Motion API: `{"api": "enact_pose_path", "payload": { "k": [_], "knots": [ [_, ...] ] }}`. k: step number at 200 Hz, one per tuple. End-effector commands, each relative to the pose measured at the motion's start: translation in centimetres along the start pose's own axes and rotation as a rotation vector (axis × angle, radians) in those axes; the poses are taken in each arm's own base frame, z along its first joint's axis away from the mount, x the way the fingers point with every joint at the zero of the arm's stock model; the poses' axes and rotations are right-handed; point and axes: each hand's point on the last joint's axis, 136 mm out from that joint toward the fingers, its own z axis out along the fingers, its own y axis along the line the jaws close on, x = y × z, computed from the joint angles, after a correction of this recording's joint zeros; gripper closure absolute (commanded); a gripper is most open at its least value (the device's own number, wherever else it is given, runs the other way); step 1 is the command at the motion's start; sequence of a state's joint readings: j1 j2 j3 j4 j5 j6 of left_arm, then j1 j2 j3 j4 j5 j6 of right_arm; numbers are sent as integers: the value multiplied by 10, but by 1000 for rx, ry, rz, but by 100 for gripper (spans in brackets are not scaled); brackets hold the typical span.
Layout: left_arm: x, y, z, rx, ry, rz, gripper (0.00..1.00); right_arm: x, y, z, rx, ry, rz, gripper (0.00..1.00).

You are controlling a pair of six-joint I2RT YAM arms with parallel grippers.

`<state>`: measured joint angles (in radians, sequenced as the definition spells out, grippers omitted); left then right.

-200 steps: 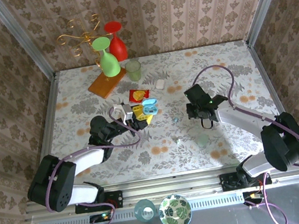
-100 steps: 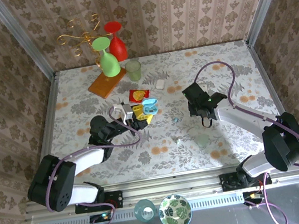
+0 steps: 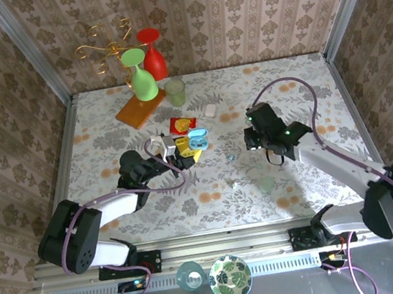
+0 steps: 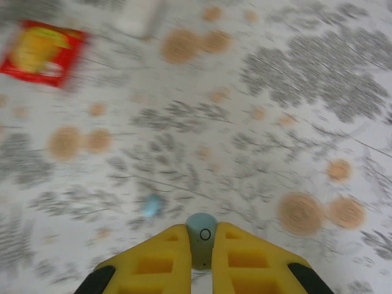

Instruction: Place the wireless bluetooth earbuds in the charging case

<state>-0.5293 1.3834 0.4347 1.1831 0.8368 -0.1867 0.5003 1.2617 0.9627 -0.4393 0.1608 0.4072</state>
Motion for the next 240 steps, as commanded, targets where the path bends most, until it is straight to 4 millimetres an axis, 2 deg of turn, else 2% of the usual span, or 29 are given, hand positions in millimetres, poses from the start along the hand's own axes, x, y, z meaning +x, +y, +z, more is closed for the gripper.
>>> {"api": "enact_pose_path", "payload": {
  "k": [1,43,74,109,142,202,240],
  "knots": [
    [-18,-3,6,41,-46,49,74,-15,53,-29,-313,-99,-140,90],
    [-19,-6,6,58,-50,40,74,-30,106,-87,-645,-277,-276,90],
    [-20,-10,7,77,-50,36,75,-35,130,-109,-757,-315,-349,90],
    [-20,-12,8,88,-50,33,75,-35,150,-108,-799,-308,-411,90],
    [-20,-14,8,95,-52,30,75,-37,160,-101,-792,-302,-442,90],
    [-21,-14,7,89,-55,32,75,-30,160,-83,-755,-262,-463,90],
    [-21,-14,8,86,-56,37,75,-25,157,-81,-744,-256,-485,89]
  ]
}}
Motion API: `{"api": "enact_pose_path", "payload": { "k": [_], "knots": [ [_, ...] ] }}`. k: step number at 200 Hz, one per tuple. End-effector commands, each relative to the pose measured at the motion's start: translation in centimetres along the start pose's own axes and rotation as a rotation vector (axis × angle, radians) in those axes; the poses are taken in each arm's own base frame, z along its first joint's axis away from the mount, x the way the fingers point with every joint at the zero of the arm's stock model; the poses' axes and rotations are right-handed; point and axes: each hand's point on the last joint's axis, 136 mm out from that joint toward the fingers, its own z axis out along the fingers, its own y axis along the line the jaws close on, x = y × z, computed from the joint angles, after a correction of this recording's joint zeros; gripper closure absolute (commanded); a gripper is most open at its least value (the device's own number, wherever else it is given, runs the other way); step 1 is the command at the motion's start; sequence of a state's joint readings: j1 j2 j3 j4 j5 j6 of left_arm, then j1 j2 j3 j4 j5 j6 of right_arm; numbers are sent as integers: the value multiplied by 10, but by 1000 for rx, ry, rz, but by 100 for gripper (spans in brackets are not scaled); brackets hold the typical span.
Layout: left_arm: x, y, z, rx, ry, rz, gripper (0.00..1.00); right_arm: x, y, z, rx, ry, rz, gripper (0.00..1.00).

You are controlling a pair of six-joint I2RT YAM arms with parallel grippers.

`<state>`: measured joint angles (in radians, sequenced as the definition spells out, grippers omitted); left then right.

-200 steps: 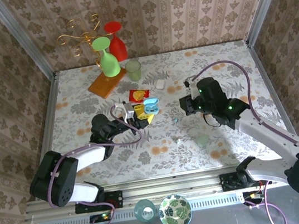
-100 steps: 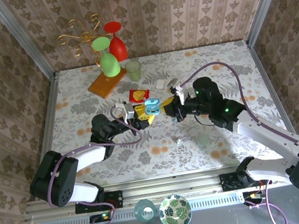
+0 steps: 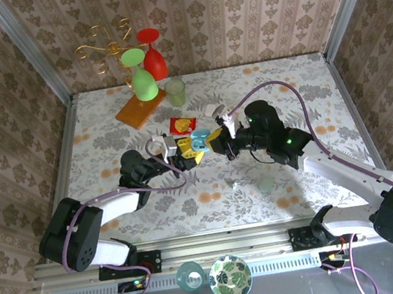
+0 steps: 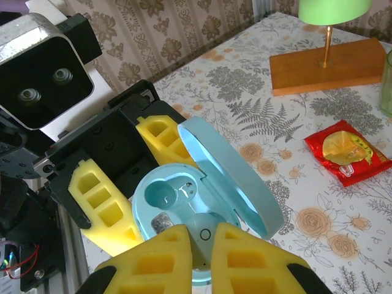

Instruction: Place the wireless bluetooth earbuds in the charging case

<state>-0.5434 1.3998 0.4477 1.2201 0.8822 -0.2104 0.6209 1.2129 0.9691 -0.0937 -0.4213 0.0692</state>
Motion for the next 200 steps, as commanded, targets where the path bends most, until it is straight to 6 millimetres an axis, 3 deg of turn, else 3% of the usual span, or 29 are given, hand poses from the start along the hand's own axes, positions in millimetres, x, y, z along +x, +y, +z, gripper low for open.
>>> {"api": "enact_pose_path", "payload": {
  "k": [1,83,114,148,173,200],
  "knots": [
    [-17,-3,4,24,-41,37,75,-6,2,-1,8,-9,-47,89],
    [-17,-3,4,25,-42,35,75,-13,5,-7,8,-22,-38,72],
    [-17,-3,4,25,-42,38,75,-18,5,-12,15,-46,-30,70],
    [-15,-1,1,8,-39,44,75,-28,5,-28,35,-126,-7,62],
    [-15,2,-5,-13,-40,52,75,-28,-12,-46,87,-225,72,56],
    [-18,3,-10,-24,-42,60,75,-8,-48,-56,217,-268,203,52]
  ]
}}
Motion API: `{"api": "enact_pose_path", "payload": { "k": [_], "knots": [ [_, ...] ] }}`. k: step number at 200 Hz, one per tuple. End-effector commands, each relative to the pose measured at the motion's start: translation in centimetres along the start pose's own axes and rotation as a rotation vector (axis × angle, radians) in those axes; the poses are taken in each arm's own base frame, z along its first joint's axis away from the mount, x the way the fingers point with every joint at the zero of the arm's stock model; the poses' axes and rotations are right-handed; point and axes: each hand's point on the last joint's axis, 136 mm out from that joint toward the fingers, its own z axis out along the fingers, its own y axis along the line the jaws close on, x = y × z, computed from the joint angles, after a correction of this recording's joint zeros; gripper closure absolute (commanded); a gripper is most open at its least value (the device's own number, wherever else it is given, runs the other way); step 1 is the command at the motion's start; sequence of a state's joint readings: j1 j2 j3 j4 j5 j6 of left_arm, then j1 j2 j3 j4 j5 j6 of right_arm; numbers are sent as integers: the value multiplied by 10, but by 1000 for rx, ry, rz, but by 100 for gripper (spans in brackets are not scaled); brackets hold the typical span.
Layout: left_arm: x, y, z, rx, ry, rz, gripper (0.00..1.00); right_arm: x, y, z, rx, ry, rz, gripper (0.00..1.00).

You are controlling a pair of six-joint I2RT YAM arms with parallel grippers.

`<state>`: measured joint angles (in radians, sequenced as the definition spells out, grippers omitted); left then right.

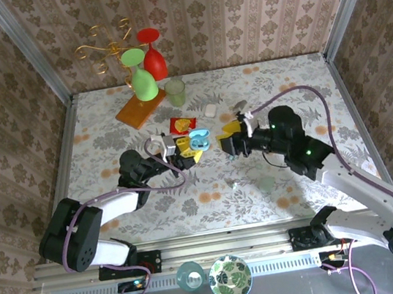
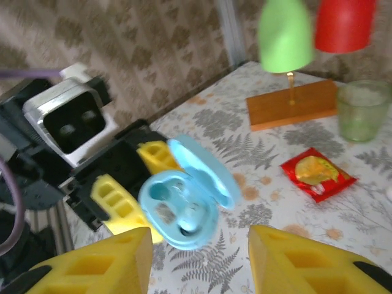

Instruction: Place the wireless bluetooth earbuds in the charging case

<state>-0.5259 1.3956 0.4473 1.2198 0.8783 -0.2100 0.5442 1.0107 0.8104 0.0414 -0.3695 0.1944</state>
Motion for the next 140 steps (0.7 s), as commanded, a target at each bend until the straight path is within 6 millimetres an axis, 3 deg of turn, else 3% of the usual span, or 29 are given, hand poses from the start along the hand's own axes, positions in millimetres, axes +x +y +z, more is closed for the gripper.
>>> {"api": "enact_pose_path", "payload": {
  "k": [1,36,75,140],
  "knots": [
    [-16,-3,-6,-3,-39,55,75,2,-33,-7,131,-78,121,52],
    [-18,-9,-8,26,-39,91,75,41,-77,-4,309,-4,262,52],
    [-20,-13,-7,50,-41,108,75,105,-123,8,562,322,394,51],
    [-21,-17,-8,71,-39,106,75,179,-138,46,596,644,474,57]
  ]
}}
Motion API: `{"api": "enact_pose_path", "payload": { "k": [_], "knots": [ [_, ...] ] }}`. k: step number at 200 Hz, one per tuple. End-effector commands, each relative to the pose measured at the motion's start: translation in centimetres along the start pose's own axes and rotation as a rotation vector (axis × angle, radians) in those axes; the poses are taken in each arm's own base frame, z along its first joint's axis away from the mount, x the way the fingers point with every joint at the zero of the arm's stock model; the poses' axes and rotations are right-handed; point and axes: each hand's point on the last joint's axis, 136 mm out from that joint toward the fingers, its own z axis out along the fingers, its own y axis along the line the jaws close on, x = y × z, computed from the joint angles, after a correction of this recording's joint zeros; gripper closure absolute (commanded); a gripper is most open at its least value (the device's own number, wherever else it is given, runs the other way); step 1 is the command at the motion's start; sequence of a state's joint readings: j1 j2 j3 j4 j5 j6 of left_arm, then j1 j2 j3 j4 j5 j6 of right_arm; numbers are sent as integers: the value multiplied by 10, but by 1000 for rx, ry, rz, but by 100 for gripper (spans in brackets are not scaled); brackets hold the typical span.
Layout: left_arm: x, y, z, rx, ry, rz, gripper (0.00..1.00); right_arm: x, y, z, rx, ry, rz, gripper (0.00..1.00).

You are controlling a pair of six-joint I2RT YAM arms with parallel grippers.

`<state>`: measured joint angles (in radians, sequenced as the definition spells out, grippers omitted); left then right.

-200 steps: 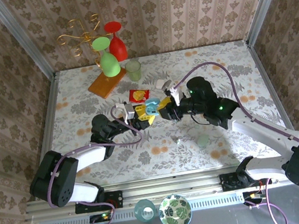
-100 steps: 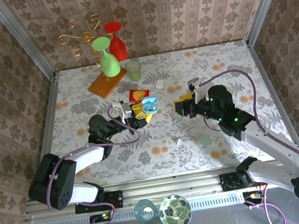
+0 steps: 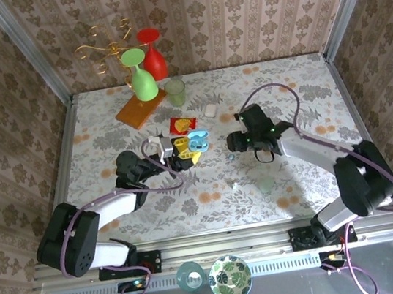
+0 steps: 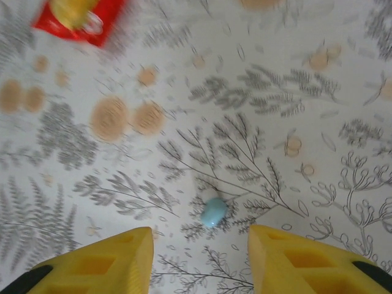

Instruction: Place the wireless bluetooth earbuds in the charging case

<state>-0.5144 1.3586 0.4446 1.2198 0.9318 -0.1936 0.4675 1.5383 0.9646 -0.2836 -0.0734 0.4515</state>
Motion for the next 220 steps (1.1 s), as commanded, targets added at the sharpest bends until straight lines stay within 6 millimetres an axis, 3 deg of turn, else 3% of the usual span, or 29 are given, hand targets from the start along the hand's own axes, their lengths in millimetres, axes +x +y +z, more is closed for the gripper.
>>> {"api": "enact_pose_path", "payload": {
  "k": [1,47,79,152,191,220],
  "knots": [
    [-11,-7,-3,27,-25,61,75,16,-7,14,67,106,19,57],
    [-8,-7,-4,22,-22,55,75,30,-6,43,71,170,43,66],
    [-7,-7,-5,18,-20,57,74,35,-7,54,75,203,35,66],
    [-7,-8,-6,18,-21,52,74,17,-1,61,65,175,-68,62],
    [-8,-8,-6,15,-25,54,74,17,13,81,-4,226,-63,62],
    [-6,-8,-6,13,-22,47,74,24,12,85,-12,252,-57,62]
  ]
}}
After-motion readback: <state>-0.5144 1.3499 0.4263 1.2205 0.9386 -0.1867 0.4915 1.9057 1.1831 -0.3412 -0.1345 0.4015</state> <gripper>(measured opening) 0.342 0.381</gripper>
